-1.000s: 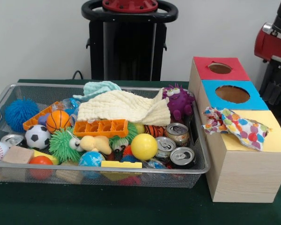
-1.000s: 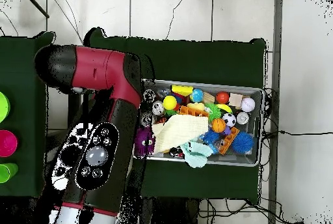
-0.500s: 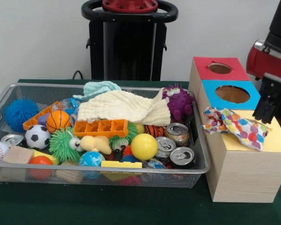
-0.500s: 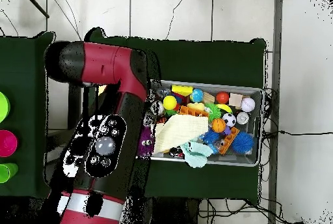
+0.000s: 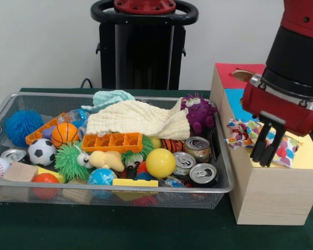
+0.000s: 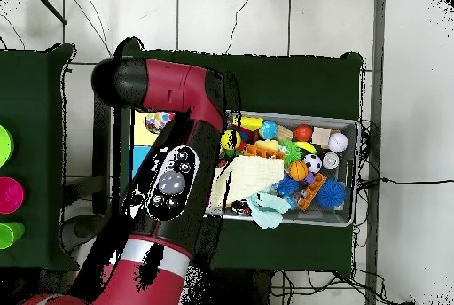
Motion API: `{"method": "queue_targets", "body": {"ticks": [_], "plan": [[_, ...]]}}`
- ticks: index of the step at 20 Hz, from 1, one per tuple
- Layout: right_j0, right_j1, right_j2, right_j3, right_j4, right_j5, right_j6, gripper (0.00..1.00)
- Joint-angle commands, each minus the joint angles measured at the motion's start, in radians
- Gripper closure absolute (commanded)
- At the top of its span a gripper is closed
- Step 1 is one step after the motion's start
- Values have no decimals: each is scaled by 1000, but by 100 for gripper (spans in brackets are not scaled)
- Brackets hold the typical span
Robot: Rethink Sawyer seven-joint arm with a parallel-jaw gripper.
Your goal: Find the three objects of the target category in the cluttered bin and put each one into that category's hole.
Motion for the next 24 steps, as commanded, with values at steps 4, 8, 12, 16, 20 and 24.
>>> {"method": "queue_targets", "body": {"ticks": [4,8,12,16,20,24], "plan": [[-24,35,127,85,-3,-79,143,100],[-9,15,128,119,2,-74,154,100],[1,7,126,128,7,-64,164,100],[4,0,135,140,14,-65,161,100],[9,-15,146,172,11,-49,145,100],[19,-34,158,219,9,-62,140,100]]}}
